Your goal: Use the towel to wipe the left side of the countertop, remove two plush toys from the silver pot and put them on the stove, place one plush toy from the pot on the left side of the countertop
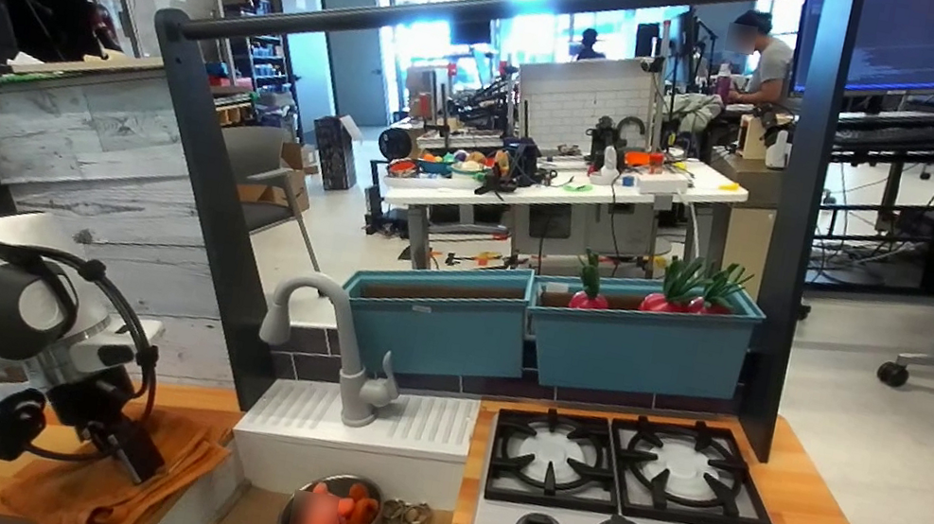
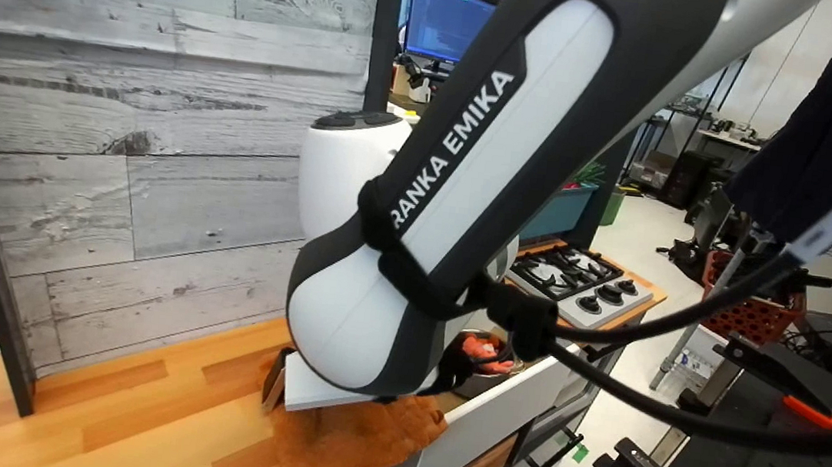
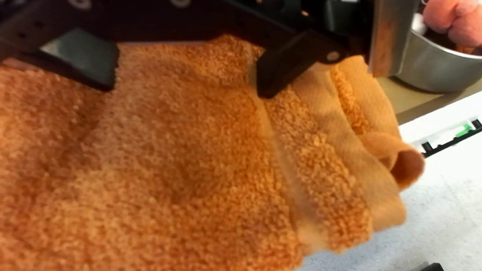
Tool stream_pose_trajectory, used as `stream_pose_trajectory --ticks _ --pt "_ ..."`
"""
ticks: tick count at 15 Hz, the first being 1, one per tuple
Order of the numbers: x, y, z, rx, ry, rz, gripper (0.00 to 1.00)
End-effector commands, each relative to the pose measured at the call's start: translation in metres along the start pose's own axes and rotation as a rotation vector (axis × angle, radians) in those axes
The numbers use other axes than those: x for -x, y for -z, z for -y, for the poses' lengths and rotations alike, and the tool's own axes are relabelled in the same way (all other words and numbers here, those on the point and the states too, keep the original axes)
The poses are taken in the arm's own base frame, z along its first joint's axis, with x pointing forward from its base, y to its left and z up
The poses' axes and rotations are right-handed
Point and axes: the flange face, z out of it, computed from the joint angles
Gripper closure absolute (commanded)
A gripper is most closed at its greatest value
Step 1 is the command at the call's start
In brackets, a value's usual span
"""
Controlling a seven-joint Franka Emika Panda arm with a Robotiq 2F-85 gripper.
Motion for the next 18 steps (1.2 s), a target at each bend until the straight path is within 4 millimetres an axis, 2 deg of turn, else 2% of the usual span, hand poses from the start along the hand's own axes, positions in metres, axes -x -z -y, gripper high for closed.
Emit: stream_pose_trajectory --ticks 1,4,6,8,10,12,14,16,18 --pt "0.032 0.005 0.054 -0.042 0.119 -0.045 0.0" --pt "0.066 0.014 0.1 -0.102 0.224 -0.092 0.0" --pt "0.076 0.02 0.125 -0.135 0.268 -0.154 0.0" --pt "0.065 0.026 0.145 -0.187 0.247 -0.216 0.0" --pt "0.031 0.034 0.148 -0.212 0.179 -0.271 0.0" --pt "-0.015 0.036 0.125 -0.207 0.068 -0.299 0.0" --pt "-0.053 0.029 0.084 -0.175 -0.046 -0.284 0.0" --pt "-0.07 0.007 0.038 -0.115 -0.14 -0.214 0.0" --pt "-0.072 -0.013 0.002 -0.063 -0.194 -0.134 0.0"
